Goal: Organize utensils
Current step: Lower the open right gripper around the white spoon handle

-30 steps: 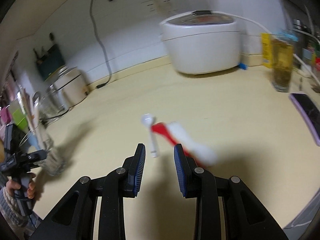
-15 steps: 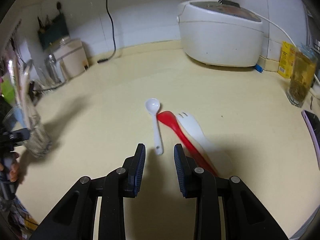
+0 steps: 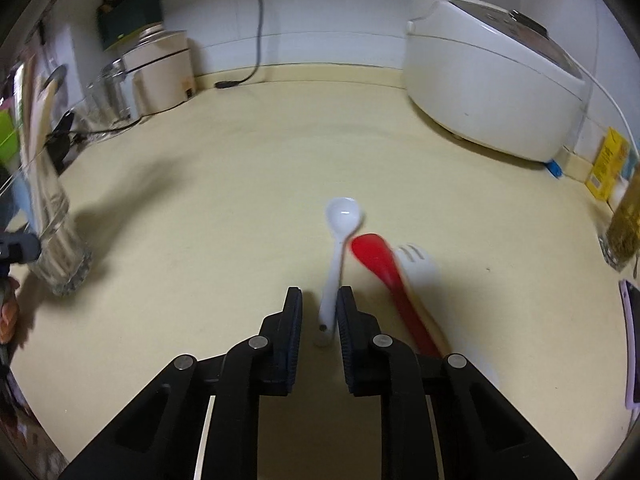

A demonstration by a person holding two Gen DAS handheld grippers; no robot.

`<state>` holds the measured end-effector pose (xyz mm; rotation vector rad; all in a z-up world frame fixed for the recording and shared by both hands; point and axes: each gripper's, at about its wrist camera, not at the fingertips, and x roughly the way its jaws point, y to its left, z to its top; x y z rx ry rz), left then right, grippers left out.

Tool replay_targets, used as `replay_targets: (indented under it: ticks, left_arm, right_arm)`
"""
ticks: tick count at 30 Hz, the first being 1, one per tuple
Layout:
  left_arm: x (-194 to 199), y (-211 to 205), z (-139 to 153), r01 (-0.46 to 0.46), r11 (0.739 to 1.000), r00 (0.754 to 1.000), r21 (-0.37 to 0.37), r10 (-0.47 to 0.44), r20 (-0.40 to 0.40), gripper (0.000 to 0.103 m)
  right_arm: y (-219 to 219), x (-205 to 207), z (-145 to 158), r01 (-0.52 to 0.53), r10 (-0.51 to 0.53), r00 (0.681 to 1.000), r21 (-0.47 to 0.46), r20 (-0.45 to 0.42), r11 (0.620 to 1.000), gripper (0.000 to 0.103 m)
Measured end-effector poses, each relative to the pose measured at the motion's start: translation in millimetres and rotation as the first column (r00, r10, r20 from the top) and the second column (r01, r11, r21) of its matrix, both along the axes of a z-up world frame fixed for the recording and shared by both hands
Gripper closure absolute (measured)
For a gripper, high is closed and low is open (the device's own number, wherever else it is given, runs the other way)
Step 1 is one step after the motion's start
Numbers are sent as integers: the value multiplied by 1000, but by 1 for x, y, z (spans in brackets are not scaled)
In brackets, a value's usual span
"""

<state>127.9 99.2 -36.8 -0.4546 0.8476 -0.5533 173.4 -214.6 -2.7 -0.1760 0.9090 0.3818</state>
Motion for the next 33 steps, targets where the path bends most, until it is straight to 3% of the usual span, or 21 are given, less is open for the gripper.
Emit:
replay_targets:
  ticks: [6, 11, 14, 19, 23, 33]
  left_arm:
    - [0, 0, 0, 0, 1000, 1000, 0, 0, 0, 3]
    - [0, 0, 0, 0, 1000, 1000, 0, 0, 0, 3]
    - [0, 0, 0, 0, 1000, 1000, 0, 0, 0, 3]
    - [0, 0, 0, 0, 1000, 1000, 0, 0, 0, 3]
    - [0, 0, 0, 0, 1000, 1000, 0, 0, 0, 3]
    - [0, 0, 0, 0, 1000, 1000, 0, 0, 0, 3]
  right_arm:
    - [9, -7, 0, -24, 24, 1000, 5, -10, 1000, 85]
    - [-5, 23, 1, 111, -107, 992, 63, -69, 992, 85]
    - [-5, 45, 4, 158, -154, 985, 45, -82, 986, 85]
    - [17, 61, 13, 123, -122, 991, 16, -51, 992, 84]
    - [26, 70, 2, 135, -138, 989, -49, -57, 990, 84]
    - [33, 75, -3, 132, -137, 987, -70, -79, 989, 83]
